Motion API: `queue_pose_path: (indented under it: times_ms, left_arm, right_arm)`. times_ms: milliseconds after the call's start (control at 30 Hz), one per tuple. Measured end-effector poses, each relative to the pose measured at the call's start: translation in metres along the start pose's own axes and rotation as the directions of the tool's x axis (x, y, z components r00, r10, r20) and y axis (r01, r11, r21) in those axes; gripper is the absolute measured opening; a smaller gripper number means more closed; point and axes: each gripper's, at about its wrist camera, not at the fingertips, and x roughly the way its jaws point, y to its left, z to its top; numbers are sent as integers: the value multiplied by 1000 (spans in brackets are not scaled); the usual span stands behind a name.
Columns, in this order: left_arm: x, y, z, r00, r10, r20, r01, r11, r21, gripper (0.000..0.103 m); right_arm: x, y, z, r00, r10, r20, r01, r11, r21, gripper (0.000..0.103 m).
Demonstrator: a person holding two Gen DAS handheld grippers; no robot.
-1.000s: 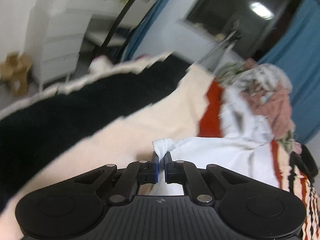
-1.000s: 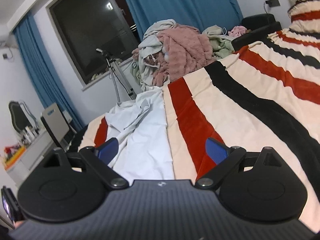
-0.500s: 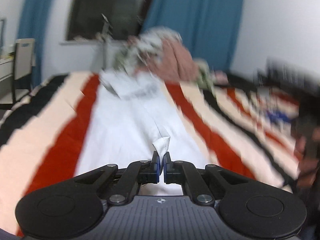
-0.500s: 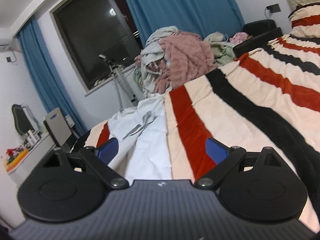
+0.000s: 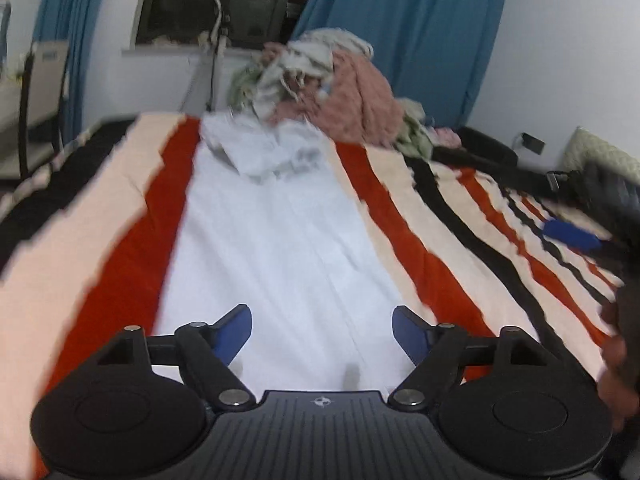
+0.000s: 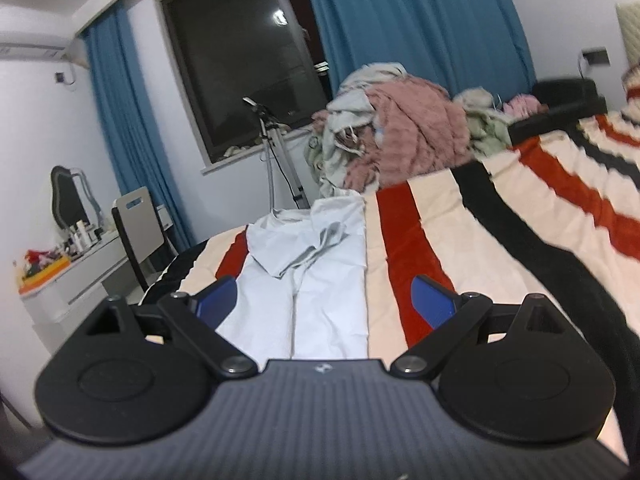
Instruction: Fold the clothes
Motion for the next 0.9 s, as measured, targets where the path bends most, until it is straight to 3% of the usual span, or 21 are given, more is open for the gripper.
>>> queue_pose_path:
  times_ms: [167,333,567,700,900]
  left_arm:
    - [15,12,35,990,56,129,-69,993,98,86]
    - [35,42,32,996,42,75,-43,999,1,86]
    - [37,58,74,984,53,172,-62,997,50,92]
    - [38,83,71,979,-12,203,21,999,-41,92]
    - [54,121,59,972,46,230,-18,992,-124,92]
  right_arm:
    - [1,11,-4,1000,8,2,-8,998,-57,95]
    - [9,20,-11,1000,1,-21,-3,996,-92,95]
    - [16,30,2,995,22,99,-18,999,-42,95]
    - [78,48,22,992,121,42,-115,986,-124,95]
    - [195,74,40,967,248,-61,-255,930,-263,95]
